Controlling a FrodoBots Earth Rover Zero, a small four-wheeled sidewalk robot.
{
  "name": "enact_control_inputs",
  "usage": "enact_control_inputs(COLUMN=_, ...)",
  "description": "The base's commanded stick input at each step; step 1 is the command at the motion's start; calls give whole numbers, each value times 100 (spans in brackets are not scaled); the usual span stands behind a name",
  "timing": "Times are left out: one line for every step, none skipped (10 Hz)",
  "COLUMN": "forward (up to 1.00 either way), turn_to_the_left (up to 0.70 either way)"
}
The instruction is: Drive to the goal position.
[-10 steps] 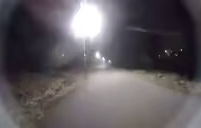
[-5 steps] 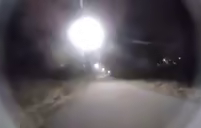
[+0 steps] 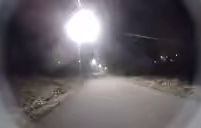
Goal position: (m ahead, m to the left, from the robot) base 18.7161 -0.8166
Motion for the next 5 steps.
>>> enact_control_inputs(forward=100, turn_to_the_left=2)
enact_control_inputs(forward=100, turn_to_the_left=2)
enact_control_inputs(forward=100, turn_to_the_left=2)
enact_control_inputs(forward=100, turn_to_the_left=3)
enact_control_inputs(forward=100, turn_to_the_left=3)
